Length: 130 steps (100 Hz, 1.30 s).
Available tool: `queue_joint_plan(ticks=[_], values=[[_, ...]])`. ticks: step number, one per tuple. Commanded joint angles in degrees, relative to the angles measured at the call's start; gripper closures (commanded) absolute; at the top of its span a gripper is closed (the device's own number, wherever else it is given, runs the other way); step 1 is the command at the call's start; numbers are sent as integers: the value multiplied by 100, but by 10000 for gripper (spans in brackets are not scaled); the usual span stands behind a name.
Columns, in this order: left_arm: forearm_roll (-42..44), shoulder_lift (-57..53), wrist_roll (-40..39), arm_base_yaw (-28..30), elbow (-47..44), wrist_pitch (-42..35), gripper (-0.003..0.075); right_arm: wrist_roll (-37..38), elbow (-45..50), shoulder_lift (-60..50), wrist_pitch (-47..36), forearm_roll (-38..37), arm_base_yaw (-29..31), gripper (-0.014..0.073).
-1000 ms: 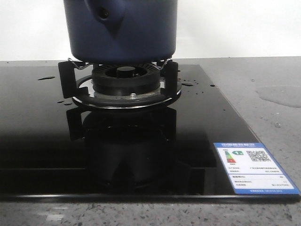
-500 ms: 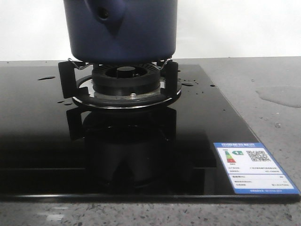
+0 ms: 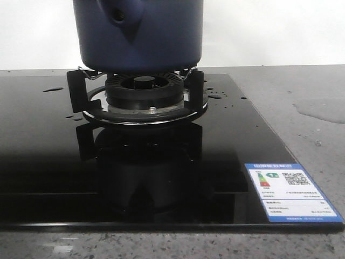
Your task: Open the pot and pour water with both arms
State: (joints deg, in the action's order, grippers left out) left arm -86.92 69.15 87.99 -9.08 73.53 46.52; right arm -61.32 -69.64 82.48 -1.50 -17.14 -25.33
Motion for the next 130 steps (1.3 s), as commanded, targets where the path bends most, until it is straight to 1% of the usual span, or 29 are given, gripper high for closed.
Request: queue_joint_plan(ticks=[1,12,25,54,69,86,93,103,110,120,130], values=[[-491,-149,-39,4,223,-64,438,-34,-233,-142,-765,-431,0,380],[-491,-149,-39,4,223,-64,438,-34,-233,-81,-1036,-780,0,380],[-480,-149,-39,4,223,-64,438,-34,-233,-28,-1382,-820,0,380],[-471,-149,-39,4,223,-53,438,-34,-233,-16,-1277,-809,10,380],[-471,-149,-39,4,223,-43,438,-34,-233,-16,-1026,-445,10,380],[-471,-149,-39,4,223,-43,438,-34,-212,-16,-997,-443,10,380],[-471,-149,-39,4,223,-43,438,-34,-212,-9,-1130,-680,10,380],[-471,-149,-39,4,223,-43,438,-34,-212,-9,-1289,-1561,30,380],[-471,-149,-39,4,223,-43,438,-34,-212,2,-1342,-2013,30,380],[-471,-149,-39,4,223,-43,438,-70,-212,53,-1342,-2360,30,380],[-471,-149,-39,4,223,-43,438,-500,-222,128,-1291,-2444,30,380]])
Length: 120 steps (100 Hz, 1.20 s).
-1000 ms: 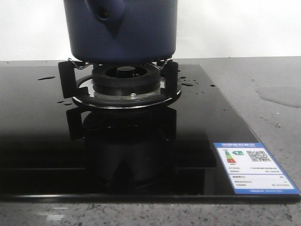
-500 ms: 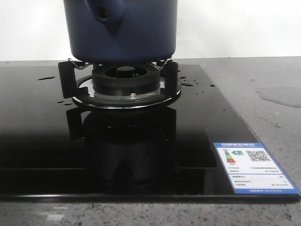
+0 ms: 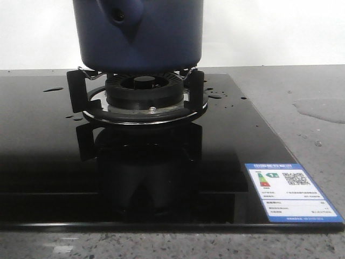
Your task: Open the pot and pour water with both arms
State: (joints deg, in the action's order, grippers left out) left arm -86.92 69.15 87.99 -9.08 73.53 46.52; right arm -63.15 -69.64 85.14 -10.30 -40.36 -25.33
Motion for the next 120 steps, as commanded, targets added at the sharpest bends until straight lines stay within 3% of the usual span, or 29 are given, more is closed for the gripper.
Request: queue_joint_plan(ticks=[1,28,61,68,87,107,120], values=[[-471,-149,-39,4,223,-43,438,-375,-222,-137,-410,-122,30,380],[-471,-149,-39,4,223,-43,438,-1301,-455,-112,-482,-163,30,380],[-471,-149,-39,4,223,-43,438,-1395,-913,-112,-512,57,30,380],[-471,-149,-39,4,223,-43,438,-1374,-901,-99,-343,739,30,380],[-471,-149,-39,4,223,20,438,-1086,-837,-99,427,4114,30,380],[-415,-149,-39,4,223,113,438,-1086,-837,-305,1349,6403,44,380],[-356,-149,-39,4,223,113,438,-1086,-813,-594,1702,7795,385,380]])
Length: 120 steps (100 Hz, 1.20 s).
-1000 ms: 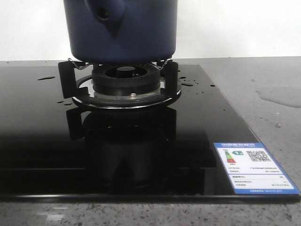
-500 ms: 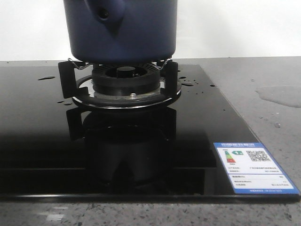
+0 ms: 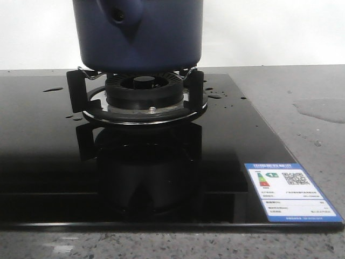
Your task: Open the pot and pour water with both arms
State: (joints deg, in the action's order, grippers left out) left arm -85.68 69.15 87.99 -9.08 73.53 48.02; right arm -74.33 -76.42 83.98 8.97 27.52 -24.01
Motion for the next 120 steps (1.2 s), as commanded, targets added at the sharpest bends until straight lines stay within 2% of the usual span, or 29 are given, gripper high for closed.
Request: queue_joint_plan(ticks=[1,17,28,37,51,71,93,104,120], values=[[-469,-149,-39,4,223,-38,438,32,-136,-496,-179,1068,284,380],[-470,-149,-39,-7,223,-38,438,89,205,-1025,336,2584,1229,380],[-483,-78,-39,-7,223,-48,438,89,819,-1517,742,3561,2059,380],[-483,74,-39,-88,223,-48,438,89,1535,-1879,863,3863,2615,380],[-483,360,-3,-364,223,-48,438,89,2736,-2341,762,3928,3148,380],[-483,676,18,-588,223,-61,438,-37,3941,-2461,412,3928,3244,380],[-483,791,18,-622,223,-37,438,-448,4380,-2438,313,4205,3244,380],[-483,791,18,-622,223,-37,438,-1055,4384,-2438,271,4628,3244,380],[-483,791,18,-622,223,-23,438,-2681,4384,-2325,427,6129,3244,380]])
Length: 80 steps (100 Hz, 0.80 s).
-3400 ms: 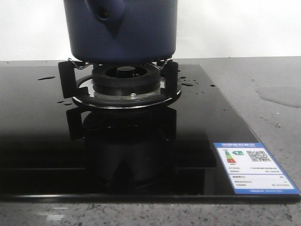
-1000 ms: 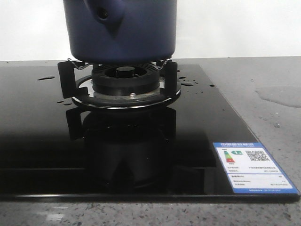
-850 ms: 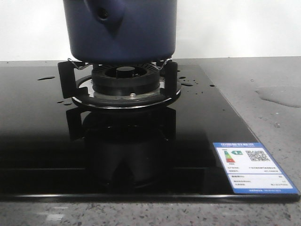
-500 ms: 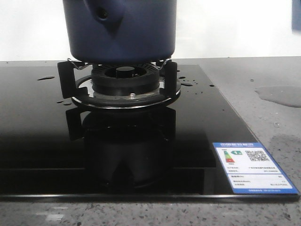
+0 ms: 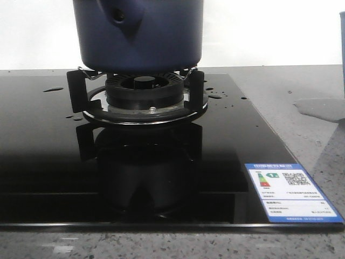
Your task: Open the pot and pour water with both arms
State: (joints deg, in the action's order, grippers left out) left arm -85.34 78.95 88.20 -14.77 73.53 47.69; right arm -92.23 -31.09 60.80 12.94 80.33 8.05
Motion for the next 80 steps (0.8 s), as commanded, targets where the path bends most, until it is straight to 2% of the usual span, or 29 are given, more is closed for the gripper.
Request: queue_joint_plan(ticks=[1,23,30,42,54,80], values=[[-517,-189,-3,-52,223,9,438,-933,-149,4,82,941,38,380],[-517,-189,-3,-52,223,133,438,-1156,-149,279,555,1287,38,354],[-517,-189,-3,-52,223,173,438,-1156,-149,279,568,1287,38,283],[-517,-189,-3,-52,223,230,438,-1156,-149,269,557,1329,38,95],[-517,-189,-3,-52,223,242,438,-1156,-149,231,549,1342,38,-10],[-517,-178,-3,-52,223,242,437,-1156,-149,-408,535,1357,38,-22]])
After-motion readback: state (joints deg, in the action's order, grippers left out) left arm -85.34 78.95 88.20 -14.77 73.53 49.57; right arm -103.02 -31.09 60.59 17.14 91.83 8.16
